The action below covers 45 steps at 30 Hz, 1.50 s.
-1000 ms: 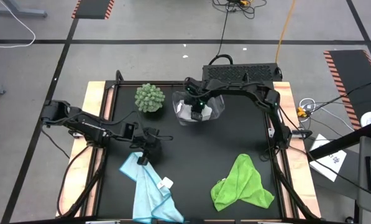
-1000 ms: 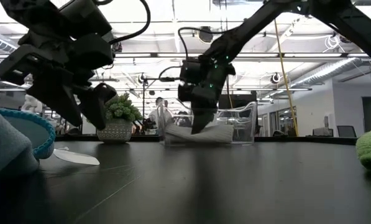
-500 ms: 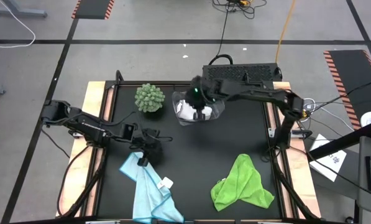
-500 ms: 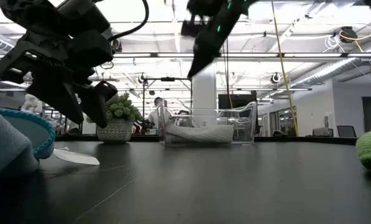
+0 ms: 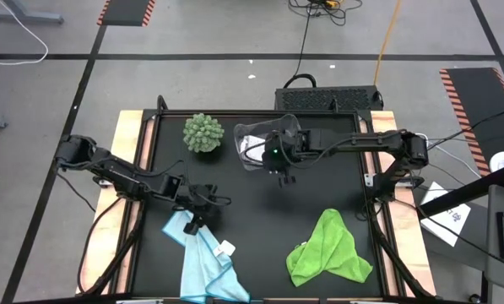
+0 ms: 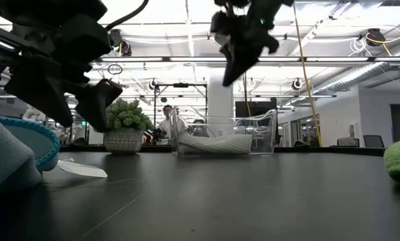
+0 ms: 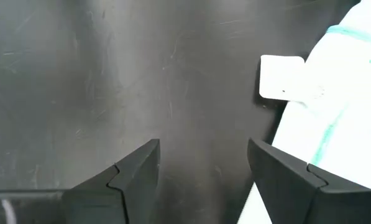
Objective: Fold microfiber towels
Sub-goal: Put the folded gray towel into the transparent bin
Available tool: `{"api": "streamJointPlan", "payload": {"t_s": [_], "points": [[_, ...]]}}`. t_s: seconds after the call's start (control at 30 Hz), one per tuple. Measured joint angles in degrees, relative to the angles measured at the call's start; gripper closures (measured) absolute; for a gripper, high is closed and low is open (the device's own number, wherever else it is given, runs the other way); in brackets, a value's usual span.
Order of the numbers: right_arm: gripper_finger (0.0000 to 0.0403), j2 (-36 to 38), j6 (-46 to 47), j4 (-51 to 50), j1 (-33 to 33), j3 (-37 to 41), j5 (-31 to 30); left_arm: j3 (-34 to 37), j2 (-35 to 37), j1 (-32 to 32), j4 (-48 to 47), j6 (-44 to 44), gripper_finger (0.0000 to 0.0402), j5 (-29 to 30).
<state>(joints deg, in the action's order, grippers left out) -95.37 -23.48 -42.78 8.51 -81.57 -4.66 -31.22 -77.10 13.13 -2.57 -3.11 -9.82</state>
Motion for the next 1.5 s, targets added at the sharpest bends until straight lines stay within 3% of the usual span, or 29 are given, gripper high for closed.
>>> {"api": "streamJointPlan", "payload": {"t_s": [0.13, 0.4, 0.53, 0.73, 1.0, 1.13, 1.33, 1.5], "points": [[0.0309, -0.02, -1.44, -0.04, 4.03, 2.28, 0.28, 0.00, 0.00, 0.21, 0.02, 0.07, 0.0158, 0.01], [0.0247, -0.40, -2.75, -2.02, 11.76, 4.18, 7.92, 0.00, 0.00, 0.01, -0.30, -1.88, 0.0158, 0.66], [0.0241, -0.46, -4.19, -3.98, 13.64, 4.50, 11.82, 0.00, 0.00, -0.03, -0.35, -2.42, 0.0158, 0.96], [0.0242, -2.62, -5.26, -4.63, 14.04, 4.48, 12.35, 0.00, 0.00, -0.03, -0.35, -2.82, 0.0158, 0.96], [0.0243, -7.57, -6.29, -4.09, 14.04, 4.50, 7.72, 0.00, 0.00, -0.34, -0.33, -3.04, 0.0158, 1.51], [0.0270, -7.74, -6.26, -3.41, 14.05, 4.50, 7.65, 0.00, 0.02, -0.34, -0.37, -2.85, 0.0158, 1.49], [0.0386, -7.52, 0.20, 0.97, 13.47, 4.45, 8.32, 0.00, 0.02, -0.34, -0.37, -2.84, 0.0158, 1.49], [0.0397, -7.54, 9.05, 3.23, 13.07, 4.44, 13.60, 0.00, 0.02, -0.34, -0.39, -2.84, 0.0158, 1.49]]}}
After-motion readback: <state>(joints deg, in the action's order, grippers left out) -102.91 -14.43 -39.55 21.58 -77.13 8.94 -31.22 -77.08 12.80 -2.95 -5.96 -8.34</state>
